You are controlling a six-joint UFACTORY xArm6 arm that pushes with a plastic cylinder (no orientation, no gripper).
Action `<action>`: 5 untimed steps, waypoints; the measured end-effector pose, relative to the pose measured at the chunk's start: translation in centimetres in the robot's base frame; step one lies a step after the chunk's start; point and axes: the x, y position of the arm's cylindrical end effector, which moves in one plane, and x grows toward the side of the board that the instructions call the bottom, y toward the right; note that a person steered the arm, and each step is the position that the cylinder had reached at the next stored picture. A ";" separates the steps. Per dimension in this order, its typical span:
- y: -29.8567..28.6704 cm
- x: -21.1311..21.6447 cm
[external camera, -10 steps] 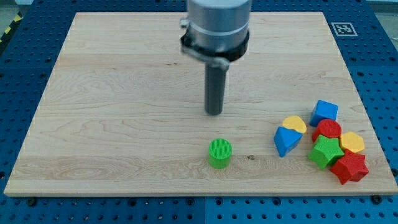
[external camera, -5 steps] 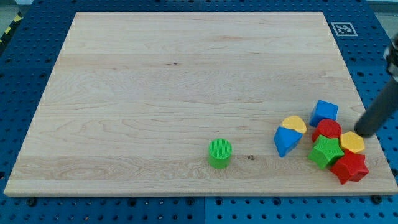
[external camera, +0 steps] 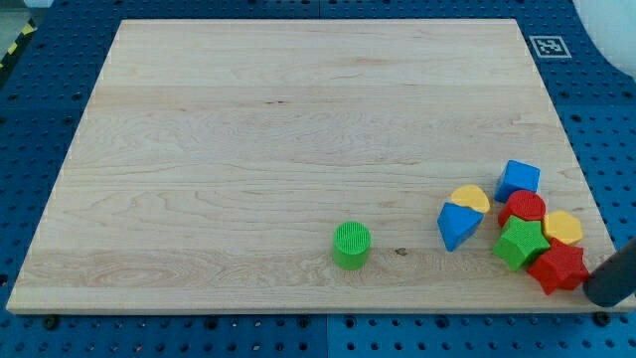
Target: Push the blue cube yellow hexagon to the top left of the yellow heart
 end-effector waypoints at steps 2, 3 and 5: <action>-1.0 0.0; -1.0 -1.3; -1.0 -6.9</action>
